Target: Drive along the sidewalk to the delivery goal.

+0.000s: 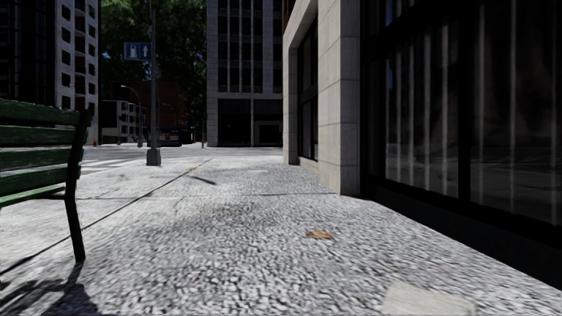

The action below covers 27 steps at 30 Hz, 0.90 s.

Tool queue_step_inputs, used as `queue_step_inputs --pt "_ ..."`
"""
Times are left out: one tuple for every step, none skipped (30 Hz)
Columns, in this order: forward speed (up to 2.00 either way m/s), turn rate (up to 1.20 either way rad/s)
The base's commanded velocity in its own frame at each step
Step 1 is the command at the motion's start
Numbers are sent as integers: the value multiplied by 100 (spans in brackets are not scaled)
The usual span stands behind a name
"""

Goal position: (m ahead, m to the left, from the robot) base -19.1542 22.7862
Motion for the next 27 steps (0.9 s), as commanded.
queue_step_inputs --pt "200 29" --pt "200 29" --pt "200 29" --pt "200 29" --pt "200 29" --pt "200 29" --pt "200 29" --pt "200 29" --pt "200 29" --pt "200 29" --pt "200 29" --pt "200 29" --pt "200 29" --pt "200 29" --pt "200 29" --pt "200 29" --pt "200 29" --pt "200 29" --pt "200 29" --pt "200 29" --pt "200 29" --pt "200 29" --pt "200 29" --pt "200 29" --pt "200 29" --pt "200 28" --pt "200 21"
